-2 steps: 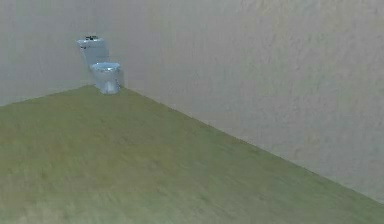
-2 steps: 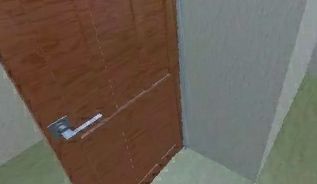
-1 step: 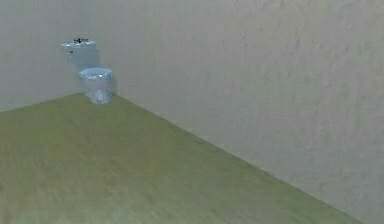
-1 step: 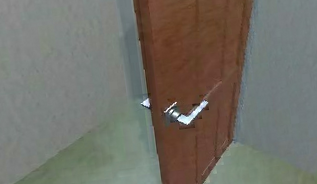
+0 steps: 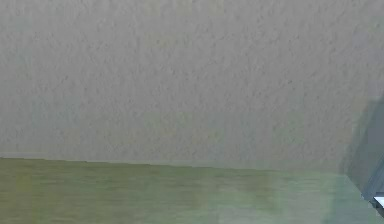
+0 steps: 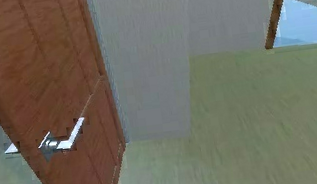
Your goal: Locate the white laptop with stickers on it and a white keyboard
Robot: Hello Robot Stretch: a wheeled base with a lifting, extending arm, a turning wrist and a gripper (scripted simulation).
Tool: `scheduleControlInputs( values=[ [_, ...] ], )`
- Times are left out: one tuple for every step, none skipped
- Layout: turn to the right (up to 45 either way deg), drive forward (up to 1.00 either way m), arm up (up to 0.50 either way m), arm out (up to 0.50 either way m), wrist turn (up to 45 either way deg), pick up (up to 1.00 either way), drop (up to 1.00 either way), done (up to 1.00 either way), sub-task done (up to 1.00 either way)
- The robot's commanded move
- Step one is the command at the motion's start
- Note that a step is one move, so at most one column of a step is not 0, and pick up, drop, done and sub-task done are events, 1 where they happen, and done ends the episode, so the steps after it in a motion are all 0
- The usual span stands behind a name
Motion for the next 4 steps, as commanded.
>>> scheduleControlInputs(
  values=[
    [0.0,0.15,0.00,0.00,0.0,0.00,0.00,0.00,0.00],
    [21.0,0.00,0.00,0.00,0.0,0.00,0.00,0.00,0.00],
    [0.0,0.50,0.00,0.00,0.0,0.00,0.00,0.00,0.00],
    [24.0,0.00,0.00,0.00,0.0,0.00,0.00,0.00,0.00]
  ],
)
